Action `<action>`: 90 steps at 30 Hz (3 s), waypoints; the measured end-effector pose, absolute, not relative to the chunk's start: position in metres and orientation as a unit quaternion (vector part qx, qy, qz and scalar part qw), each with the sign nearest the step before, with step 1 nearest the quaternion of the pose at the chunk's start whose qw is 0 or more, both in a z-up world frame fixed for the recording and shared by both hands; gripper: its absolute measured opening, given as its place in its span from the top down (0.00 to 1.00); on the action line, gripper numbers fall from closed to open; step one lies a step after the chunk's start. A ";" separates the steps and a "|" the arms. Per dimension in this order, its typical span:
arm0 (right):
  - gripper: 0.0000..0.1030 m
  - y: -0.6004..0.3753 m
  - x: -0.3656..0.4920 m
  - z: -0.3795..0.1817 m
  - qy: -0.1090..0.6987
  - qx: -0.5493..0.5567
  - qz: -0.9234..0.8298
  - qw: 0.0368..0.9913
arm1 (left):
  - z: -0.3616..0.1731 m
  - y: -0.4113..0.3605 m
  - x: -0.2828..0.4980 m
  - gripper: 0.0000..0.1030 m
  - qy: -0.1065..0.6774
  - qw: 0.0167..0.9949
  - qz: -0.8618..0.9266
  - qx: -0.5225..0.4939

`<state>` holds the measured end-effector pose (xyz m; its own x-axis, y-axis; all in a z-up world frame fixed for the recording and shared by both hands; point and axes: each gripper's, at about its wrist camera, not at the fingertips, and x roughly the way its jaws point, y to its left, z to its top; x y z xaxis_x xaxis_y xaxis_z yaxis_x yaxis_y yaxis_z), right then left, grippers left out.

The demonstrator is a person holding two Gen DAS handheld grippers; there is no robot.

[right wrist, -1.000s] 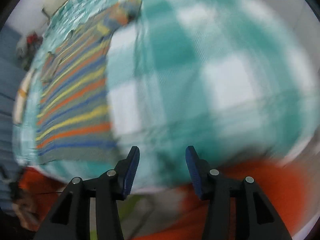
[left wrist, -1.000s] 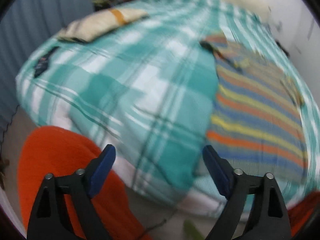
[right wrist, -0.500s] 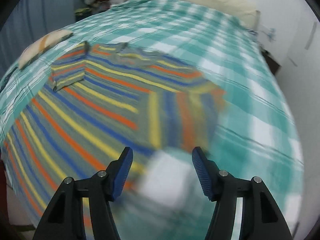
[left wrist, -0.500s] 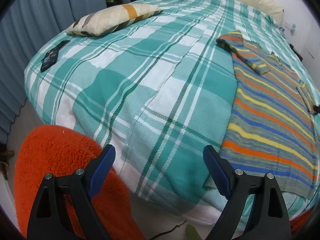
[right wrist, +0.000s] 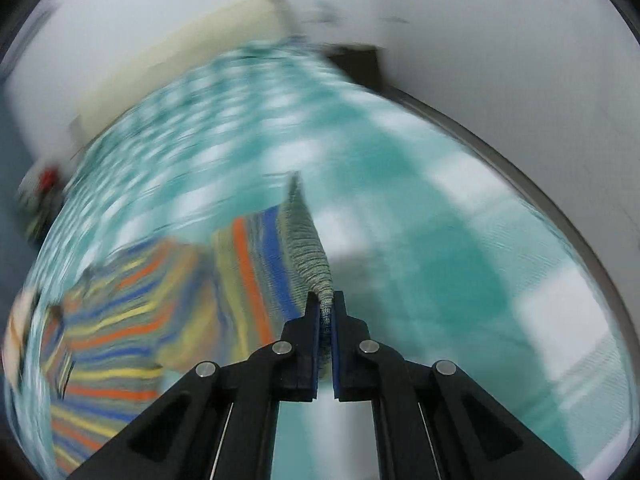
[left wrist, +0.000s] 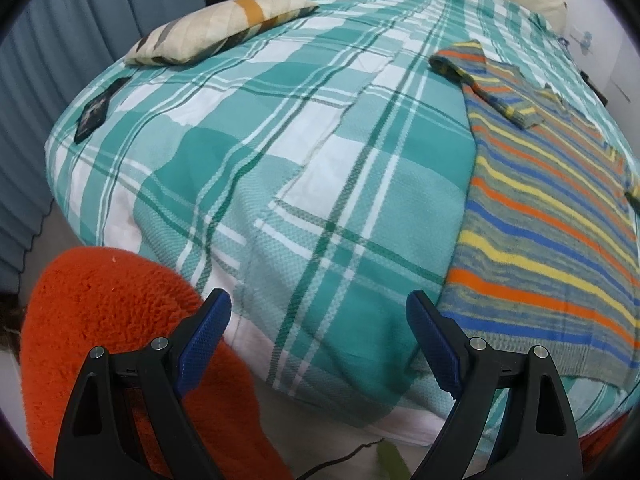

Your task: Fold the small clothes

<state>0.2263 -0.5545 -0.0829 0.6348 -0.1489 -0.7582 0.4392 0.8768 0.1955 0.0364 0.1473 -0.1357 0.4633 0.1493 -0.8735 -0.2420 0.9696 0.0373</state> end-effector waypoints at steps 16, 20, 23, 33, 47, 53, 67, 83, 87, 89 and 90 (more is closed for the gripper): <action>0.97 -0.580 0.203 -0.150 0.442 0.213 -0.210 0.845 | -0.138 0.143 0.033 0.12 0.514 0.850 0.117 -0.031; 0.97 -0.575 0.204 -0.149 0.447 0.184 -0.218 0.848 | -0.139 0.143 0.032 0.12 0.515 0.850 0.107 -0.031; 0.96 -0.575 0.201 -0.146 0.448 0.175 -0.226 0.847 | -0.137 0.143 0.031 0.12 0.512 0.852 0.100 -0.031; 0.42 -0.584 0.142 -0.121 0.432 0.147 -0.278 0.845 | -0.132 0.156 0.026 0.11 0.503 0.856 0.091 -0.071; 0.32 -0.477 0.061 -0.115 0.415 0.058 -0.182 0.890 | -0.133 0.157 0.030 0.09 0.506 0.856 0.091 -0.058; 0.32 -0.477 0.062 -0.125 0.427 0.085 -0.173 0.884 | -0.095 0.139 0.026 0.09 0.486 0.873 0.040 -0.021; 0.32 -0.471 0.070 -0.148 0.458 0.096 -0.153 0.870 | -0.037 -0.028 0.193 0.26 0.398 0.870 -0.185 0.225; 0.26 -0.468 0.072 -0.155 0.465 0.092 -0.153 0.867 | -0.140 -0.030 0.314 0.96 0.512 0.828 -0.182 0.137; 0.24 -0.467 0.072 -0.155 0.465 0.092 -0.153 0.867 | -0.084 0.057 0.327 0.97 0.472 0.870 -0.141 -0.016; 0.24 -0.466 0.072 -0.156 0.465 0.088 -0.154 0.867 | -0.067 0.117 0.337 0.97 0.450 0.884 -0.084 -0.096; 0.23 -0.466 0.072 -0.156 0.465 0.086 -0.154 0.867 | -0.064 0.152 0.341 0.97 0.442 0.886 -0.041 -0.134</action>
